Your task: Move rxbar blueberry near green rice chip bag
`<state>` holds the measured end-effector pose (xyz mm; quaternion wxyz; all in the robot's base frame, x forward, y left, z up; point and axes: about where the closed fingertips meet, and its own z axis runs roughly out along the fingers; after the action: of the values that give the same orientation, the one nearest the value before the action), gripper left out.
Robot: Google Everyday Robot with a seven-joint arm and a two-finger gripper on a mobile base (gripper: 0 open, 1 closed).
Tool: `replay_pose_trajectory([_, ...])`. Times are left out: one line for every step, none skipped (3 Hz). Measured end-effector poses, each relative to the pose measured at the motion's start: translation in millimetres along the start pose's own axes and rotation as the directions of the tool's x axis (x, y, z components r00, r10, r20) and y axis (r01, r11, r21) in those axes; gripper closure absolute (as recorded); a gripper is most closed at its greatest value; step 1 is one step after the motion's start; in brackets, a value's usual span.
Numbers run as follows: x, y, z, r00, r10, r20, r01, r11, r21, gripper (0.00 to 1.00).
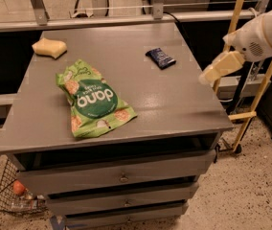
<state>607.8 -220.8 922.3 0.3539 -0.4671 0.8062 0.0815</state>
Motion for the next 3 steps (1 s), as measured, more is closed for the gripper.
replay_pose_trajectory([5.0, -7.1, 15.6, 1.000, 0.021, 0.012, -0.021, 0.9998, 0.001, 0.00])
replay_pose_trajectory([7.2, -6.3, 20.0, 0.999, 0.035, 0.010, -0.035, 0.9994, 0.003, 0.00])
replay_pose_trajectory([-12.3, -17.0, 50.7, 0.995, 0.049, 0.082, -0.047, 0.9983, -0.035, 0.00])
